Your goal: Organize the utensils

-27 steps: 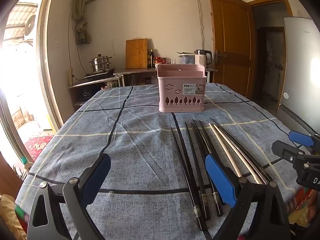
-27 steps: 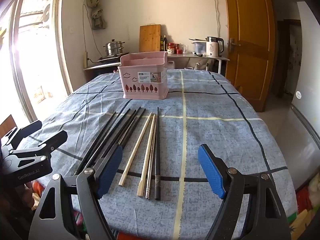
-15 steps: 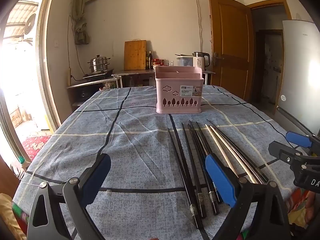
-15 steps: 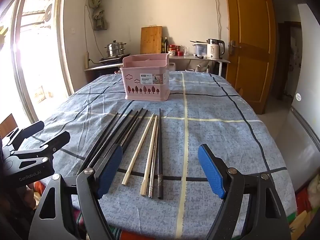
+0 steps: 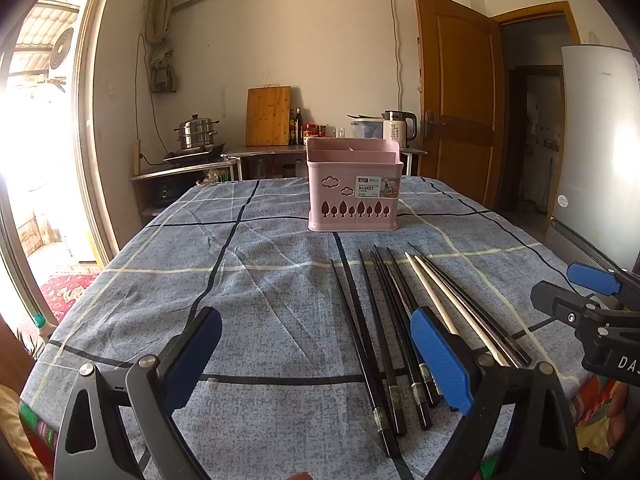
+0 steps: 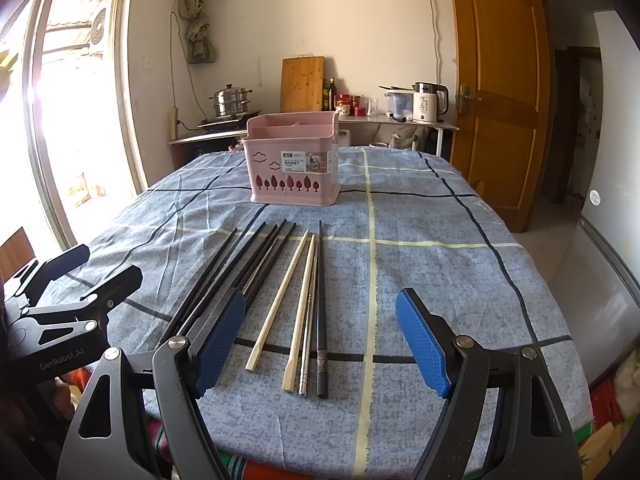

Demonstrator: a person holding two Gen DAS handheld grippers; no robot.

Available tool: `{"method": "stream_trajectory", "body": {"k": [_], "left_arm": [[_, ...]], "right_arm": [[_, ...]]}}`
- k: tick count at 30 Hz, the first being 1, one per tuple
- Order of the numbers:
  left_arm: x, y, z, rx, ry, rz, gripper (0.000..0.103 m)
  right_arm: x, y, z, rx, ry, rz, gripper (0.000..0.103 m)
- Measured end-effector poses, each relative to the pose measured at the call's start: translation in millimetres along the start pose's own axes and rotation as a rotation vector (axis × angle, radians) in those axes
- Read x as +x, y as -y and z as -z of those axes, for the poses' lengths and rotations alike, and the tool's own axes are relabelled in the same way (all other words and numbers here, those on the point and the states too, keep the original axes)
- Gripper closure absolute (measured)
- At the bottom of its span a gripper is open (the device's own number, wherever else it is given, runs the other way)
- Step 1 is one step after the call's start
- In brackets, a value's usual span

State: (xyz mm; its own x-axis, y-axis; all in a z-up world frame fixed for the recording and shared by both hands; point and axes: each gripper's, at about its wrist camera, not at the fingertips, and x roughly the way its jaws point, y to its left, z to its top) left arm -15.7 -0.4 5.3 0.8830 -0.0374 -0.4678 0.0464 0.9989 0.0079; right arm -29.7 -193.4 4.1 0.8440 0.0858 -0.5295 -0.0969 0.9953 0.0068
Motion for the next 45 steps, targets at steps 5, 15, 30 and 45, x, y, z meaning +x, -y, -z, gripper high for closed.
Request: {"method": "stream_trajectory", "body": {"k": [5,15,30,45], "left_arm": [[-2.1,-0.6,0.4,-0.006,0.01,0.003,0.007],[-5.0,0.9,1.5,-0.005,0.02,0.007,0.007],[-6.6,1.0,2.0,-0.003,0.018,0.012,0.007],[-8.3,2.4,3.4,0.002,0.019,0.018,0.007]], "right_arm": [[-0.7,-0.9,0.6,-0.001,0.006,0.004,0.025],[-2.3,0.0,1.3,0.002,0.015,0.009,0.025],[-3.3,0.5,0.7,0.002,0.018,0.011,0.025],[-4.8,0.7,-0.3,0.002,0.019,0.009,0.025]]}}
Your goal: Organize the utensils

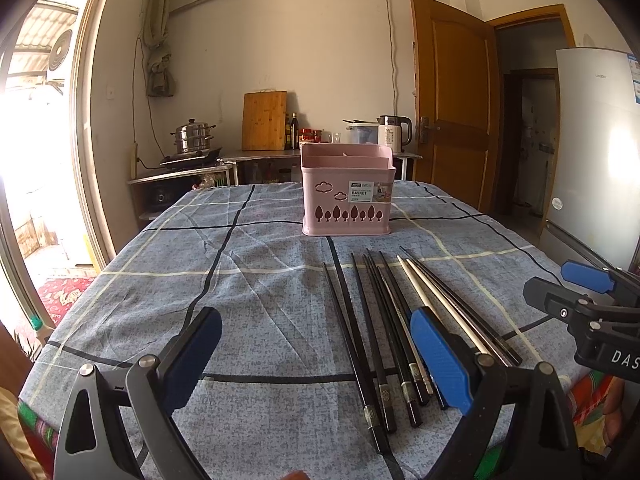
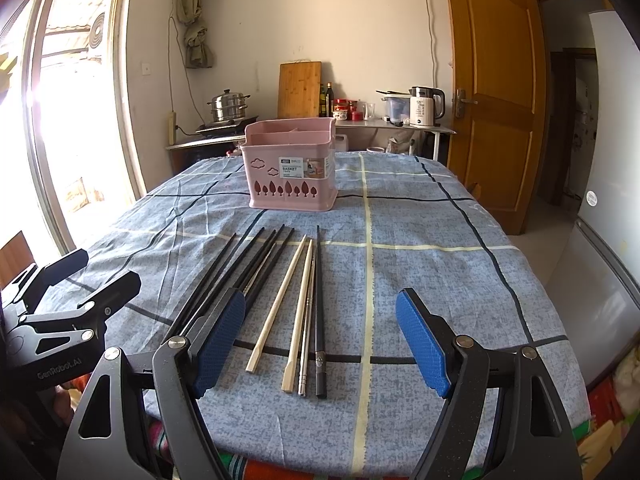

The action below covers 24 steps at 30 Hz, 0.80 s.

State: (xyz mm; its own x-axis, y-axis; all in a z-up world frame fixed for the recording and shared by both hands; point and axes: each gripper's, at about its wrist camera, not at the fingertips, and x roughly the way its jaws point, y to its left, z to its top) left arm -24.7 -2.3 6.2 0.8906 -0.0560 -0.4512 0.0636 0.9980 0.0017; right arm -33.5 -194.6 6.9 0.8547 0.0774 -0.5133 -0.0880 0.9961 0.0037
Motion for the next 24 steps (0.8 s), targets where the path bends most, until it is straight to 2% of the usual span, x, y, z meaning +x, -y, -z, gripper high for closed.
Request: {"method": "stream_trajectory", "body": {"k": [24], "left_arm": [[2.4,1.4,0.2,0.008,-0.004,0.004,0.007]], "right_arm": [[-1.2,-0.1,-0.6,0.0,0.002,0.0,0.025]]}}
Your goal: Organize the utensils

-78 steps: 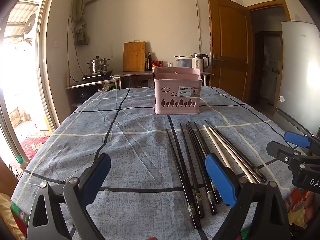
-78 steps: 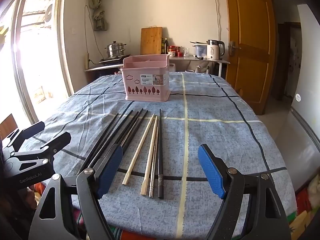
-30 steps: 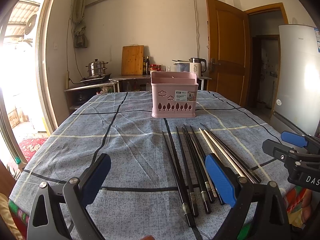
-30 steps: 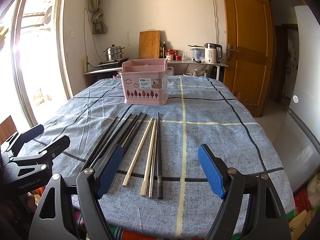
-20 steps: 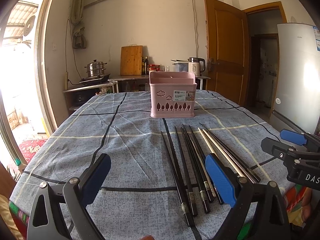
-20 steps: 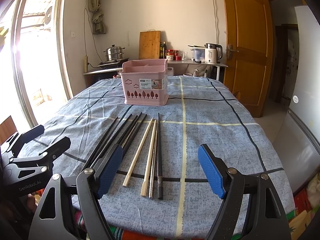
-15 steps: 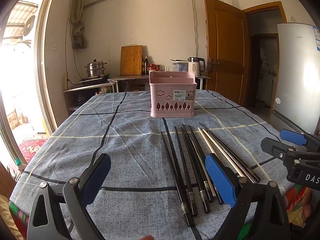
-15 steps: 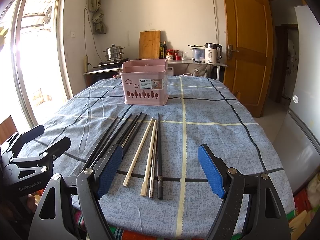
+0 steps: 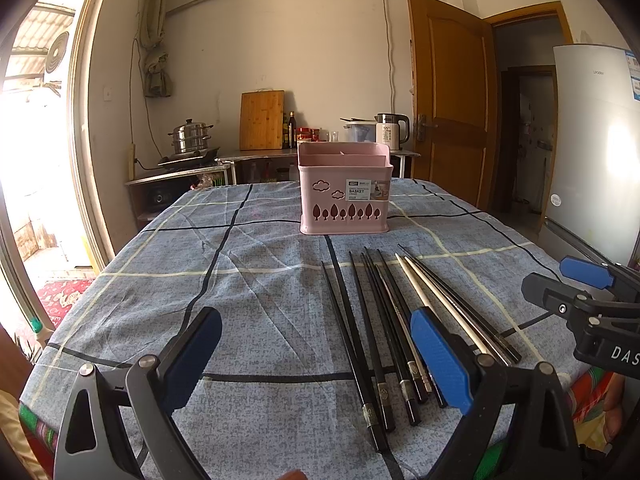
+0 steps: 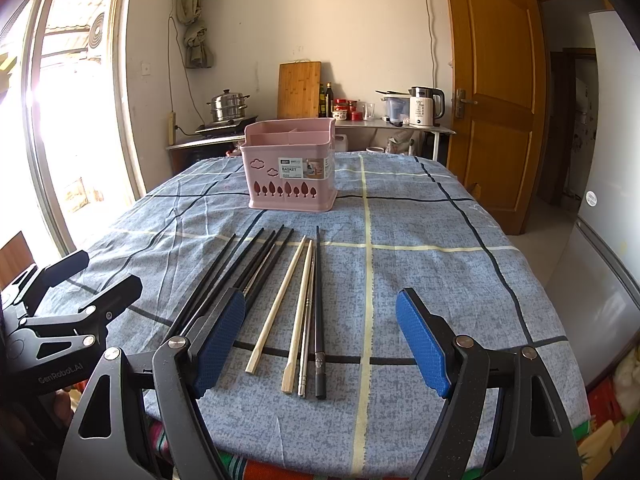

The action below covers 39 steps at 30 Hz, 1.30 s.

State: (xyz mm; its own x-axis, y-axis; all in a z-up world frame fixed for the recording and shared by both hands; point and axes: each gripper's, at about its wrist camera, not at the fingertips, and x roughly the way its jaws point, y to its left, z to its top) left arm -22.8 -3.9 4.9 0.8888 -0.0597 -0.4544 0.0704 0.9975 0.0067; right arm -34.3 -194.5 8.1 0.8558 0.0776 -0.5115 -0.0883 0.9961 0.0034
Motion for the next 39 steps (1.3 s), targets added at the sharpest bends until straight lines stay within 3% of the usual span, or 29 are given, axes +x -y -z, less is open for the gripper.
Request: {"method": "stream_trajectory", "body": {"k": [12,16,25,28,33,37,39], "left_arm": [[9.8,-3.7,0.3,-0.004,-0.029,0.025,0.007],[29.3,-11.1,-6.2,-0.027,-0.084,0.062,0.007],[95.3,-25.9,-21.7,-0.03,-0.223,-0.004,0.007],[120.5,-31.4,-26.1,-0.041,-0.3,-0.007,0.018],[151.9,-37.4,-32.8,-0.073,-0.38,0.036,0.041],[171.4,-41.3,-37.1,-0.12,-0.419,0.073,0.044],[179.1,-41.1,-40.5,-0.13,-0.427,0.082,0.044]], "right_arm": [[6.8,2.9,-1.5,0.004,-0.024,-0.003,0.025],[19.6,6.5,-8.1,0.007,-0.049,0.003,0.025],[64.5,11.6,-32.0,-0.023,-0.122,0.013,0.025],[83.3,12.0,-40.2,-0.034,-0.154,0.01,0.025],[118.9,16.1,-52.1,-0.029,-0.232,-0.022,0.041],[148.2,18.4,-59.5,-0.026,-0.293,-0.04,0.062],[161.3,19.6,-62.7,-0.018,-0.322,-0.057,0.066]]}}
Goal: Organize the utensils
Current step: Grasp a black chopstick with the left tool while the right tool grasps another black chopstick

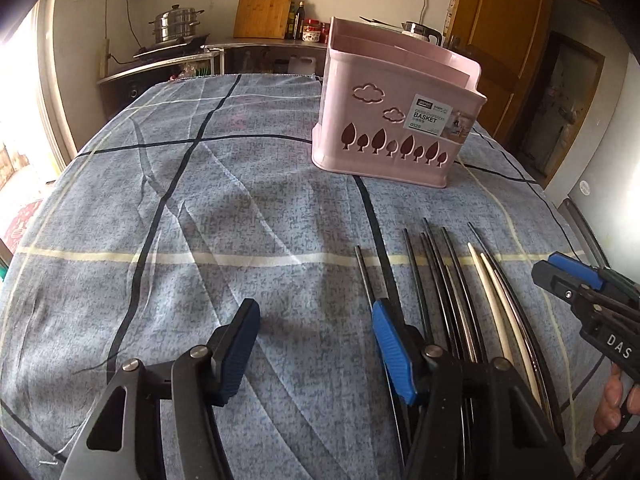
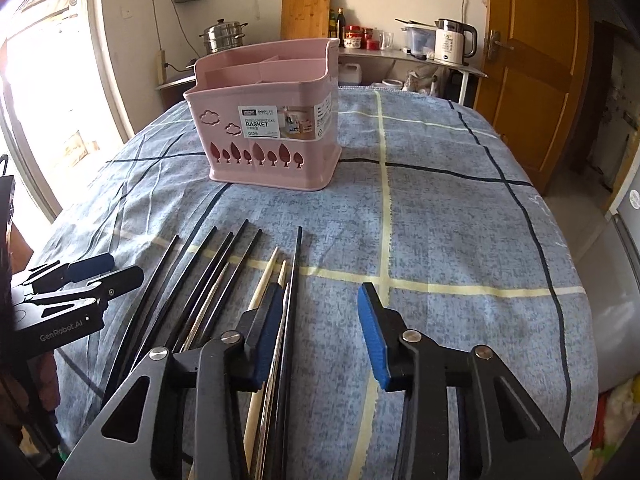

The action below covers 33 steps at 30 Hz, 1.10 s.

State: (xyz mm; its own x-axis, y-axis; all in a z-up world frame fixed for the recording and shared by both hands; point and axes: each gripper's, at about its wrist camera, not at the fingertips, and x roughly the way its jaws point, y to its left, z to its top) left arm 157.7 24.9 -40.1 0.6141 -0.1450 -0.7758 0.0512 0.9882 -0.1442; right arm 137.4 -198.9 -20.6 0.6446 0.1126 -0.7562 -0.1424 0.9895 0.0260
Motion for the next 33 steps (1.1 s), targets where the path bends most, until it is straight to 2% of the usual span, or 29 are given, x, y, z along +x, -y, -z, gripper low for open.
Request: {"method": "stream_trajectory", "body": {"k": [2,14,19,25,30,32,33], "left_arm": [[4.0,-0.8,-6.0,-0.014,-0.008,0.021,0.044],[20.3,0.6,-27.0,-0.02,-0.043,0.063,0.064],[24.1,8.9,-30.9,0.015,-0.056,0.039,0.071],[24.9,19.6,-31.0,0.048,-0.086,0.016,0.071],[27.6,35.0,-29.6,0.137,-0.106,-0.063,0.076],[28.7,38.2,-31.0,0.153,-0.115,-0.067,0.081],[29.2,38.4,-31.9,0.156,-0.117,-0.071,0.091]], "right_arm": [[11.1,0.8,-7.0,0.006,-0.026,-0.022,0.078],[53.7,-3.9,-27.0,-0.002,-0.108,-0.067,0.089],[58.2,-0.8,-31.8,0.006,-0.119,-0.07,0.096],[56.5,4.0,-31.5,0.019,-0.131,-0.062,0.096],[56.2,3.5,-31.1,0.016,-0.144,-0.059,0.097],[56.5,3.6,-32.0,0.013,-0.15,-0.059,0.097],[56.2,3.9,-32.0,0.014,-0.152,-0.062,0.097]]}}
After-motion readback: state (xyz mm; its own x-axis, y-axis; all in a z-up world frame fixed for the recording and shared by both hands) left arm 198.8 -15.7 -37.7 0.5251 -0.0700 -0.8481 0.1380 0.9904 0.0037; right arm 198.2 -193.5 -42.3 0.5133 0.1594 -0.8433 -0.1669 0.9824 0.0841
